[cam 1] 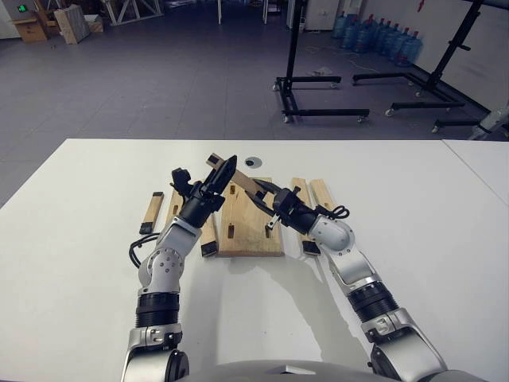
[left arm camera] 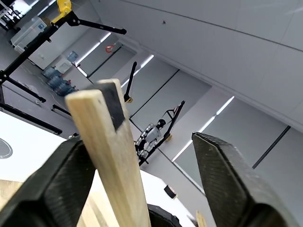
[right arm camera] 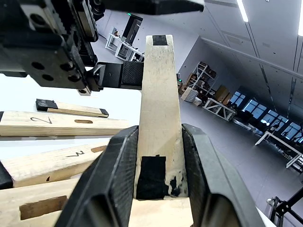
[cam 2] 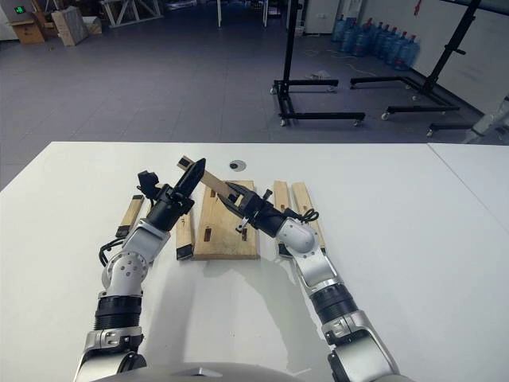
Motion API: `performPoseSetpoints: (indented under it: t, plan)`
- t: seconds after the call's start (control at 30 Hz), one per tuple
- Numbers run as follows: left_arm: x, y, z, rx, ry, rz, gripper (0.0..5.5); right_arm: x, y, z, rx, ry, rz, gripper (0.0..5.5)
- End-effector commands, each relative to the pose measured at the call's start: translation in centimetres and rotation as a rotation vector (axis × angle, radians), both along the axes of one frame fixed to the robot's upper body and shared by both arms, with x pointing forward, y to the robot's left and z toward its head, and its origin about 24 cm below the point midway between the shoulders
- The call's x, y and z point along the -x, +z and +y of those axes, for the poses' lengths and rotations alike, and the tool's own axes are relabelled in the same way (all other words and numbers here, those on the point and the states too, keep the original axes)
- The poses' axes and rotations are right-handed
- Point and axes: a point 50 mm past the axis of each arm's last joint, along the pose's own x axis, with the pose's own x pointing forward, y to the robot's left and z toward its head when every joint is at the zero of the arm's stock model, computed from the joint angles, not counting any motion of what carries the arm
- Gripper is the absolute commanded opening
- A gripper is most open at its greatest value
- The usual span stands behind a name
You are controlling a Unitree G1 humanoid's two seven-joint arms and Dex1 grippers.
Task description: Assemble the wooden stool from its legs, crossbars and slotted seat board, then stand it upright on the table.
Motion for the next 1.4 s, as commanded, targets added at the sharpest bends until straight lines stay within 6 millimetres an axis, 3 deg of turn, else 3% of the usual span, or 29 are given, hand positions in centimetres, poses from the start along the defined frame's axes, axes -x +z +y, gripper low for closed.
performPoseSetpoints:
  t: [0.03, 0.17, 0.43, 0.6, 0.73, 0.8, 0.87, 0.97, 1.1, 1.2, 1.3, 1.4]
  plan:
    - [0.2, -0.1, -0.7, -0.054, -0.045, -0.008, 2.57, 0.1, -0.1, -0.2, 0.021, 0.007, -0.009, 1.28]
    - [0.7, -0.1, -1.4, -0.05, -0.085, -0.031, 2.04, 0.2, -0.2, -0.3, 0.038, 0.022, -0.008, 1.28]
    - [0.4, -0.3, -1.1, -0.029, -0.05, -0.013, 0.77, -0.2, -0.1, -1.0, 0.083, 0.013, -0.016, 1.28]
    - [0.9, -1.4, -2.3, -0.246, -0.066, -0.074, 0.44, -0.5, 0.1, -1.4, 0.094, 0.01, -0.026, 1.28]
    - [1.2, -1.2, -2.6, -0.236, -0.053, -0.127, 0.39, -0.5, -0.1, -1.5, 0.019, 0.027, 0.091, 1.28]
    - [1.1, -1.1, -2.4, -0.221, -0.033, -0.141, 0.38, -0.3, -0.4, -1.6, -0.012, 0.04, 0.161, 1.86]
    - [0.6, -0.9, -1.9, -0.213, 0.025, -0.138, 0.38, -0.1, -0.6, -1.9, -0.011, 0.036, 0.197, 2.24]
    - [-1.3, 0.0, 0.3, -0.182, 0.268, -0.086, 0.38, 0.0, -0.2, -3.2, -0.051, -0.005, 0.224, 2.85]
    - [-2.2, 1.5, 2.7, -0.266, 0.472, -0.098, 0.38, -0.4, 1.6, -6.0, -0.114, -0.118, 0.203, 2.88]
    - [-1.5, 1.6, 4.4, -0.416, 0.556, -0.095, 0.38, -1.6, 2.4, -8.2, -0.175, -0.293, 0.177, 2.88]
    - [0.2, 0.5, 6.6, -0.633, 0.657, 0.0, 0.38, -2.4, 2.1, -9.5, -0.22, -0.508, 0.167, 2.88]
    - [1.4, 0.0, 7.8, -0.757, 0.679, 0.088, 0.38, -1.9, 1.6, -9.0, -0.25, -0.584, 0.172, 2.88]
